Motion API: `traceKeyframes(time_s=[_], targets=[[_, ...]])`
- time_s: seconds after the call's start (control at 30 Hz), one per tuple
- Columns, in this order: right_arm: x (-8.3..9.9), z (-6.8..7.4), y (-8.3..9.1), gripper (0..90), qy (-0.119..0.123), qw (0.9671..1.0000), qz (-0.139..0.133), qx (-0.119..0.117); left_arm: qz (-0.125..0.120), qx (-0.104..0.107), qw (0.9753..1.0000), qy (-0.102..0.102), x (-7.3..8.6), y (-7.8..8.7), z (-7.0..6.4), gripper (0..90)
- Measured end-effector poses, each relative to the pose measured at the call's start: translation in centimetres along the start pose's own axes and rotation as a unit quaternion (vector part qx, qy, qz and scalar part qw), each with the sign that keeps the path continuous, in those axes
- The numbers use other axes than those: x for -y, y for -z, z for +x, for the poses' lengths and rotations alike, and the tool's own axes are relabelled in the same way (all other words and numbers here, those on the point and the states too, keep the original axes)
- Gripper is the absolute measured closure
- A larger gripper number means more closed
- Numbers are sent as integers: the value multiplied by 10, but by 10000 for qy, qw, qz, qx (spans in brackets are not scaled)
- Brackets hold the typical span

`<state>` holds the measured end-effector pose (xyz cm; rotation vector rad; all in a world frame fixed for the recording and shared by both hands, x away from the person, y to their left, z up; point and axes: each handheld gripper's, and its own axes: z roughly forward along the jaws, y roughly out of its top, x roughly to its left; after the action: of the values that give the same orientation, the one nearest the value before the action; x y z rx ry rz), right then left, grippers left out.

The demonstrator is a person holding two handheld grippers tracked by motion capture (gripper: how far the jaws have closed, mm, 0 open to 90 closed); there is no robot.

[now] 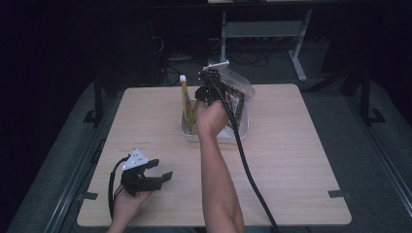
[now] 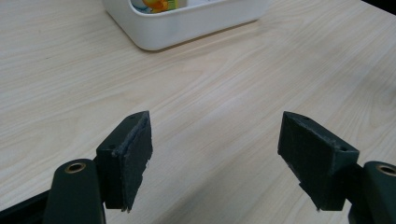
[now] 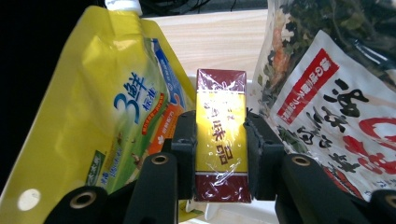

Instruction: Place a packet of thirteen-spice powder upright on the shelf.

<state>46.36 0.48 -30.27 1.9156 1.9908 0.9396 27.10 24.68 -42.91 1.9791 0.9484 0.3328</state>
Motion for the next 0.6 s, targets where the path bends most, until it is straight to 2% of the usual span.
traceKeyframes(time_s=[0.23,0.47,0.53,0.6], targets=[[2,0,-2,675,-41,10000,-11,36,-6,1,10000,1,0,0,0,256],[3,4,-2,668,78,10000,-44,26,-3,-4,10000,-9,-1,0,0,258],[4,4,-1,660,79,10000,-25,-28,0,-6,10000,-7,-1,0,0,258],[4,3,-1,639,72,9998,23,-201,1,-10,10000,-4,-1,0,0,258]])
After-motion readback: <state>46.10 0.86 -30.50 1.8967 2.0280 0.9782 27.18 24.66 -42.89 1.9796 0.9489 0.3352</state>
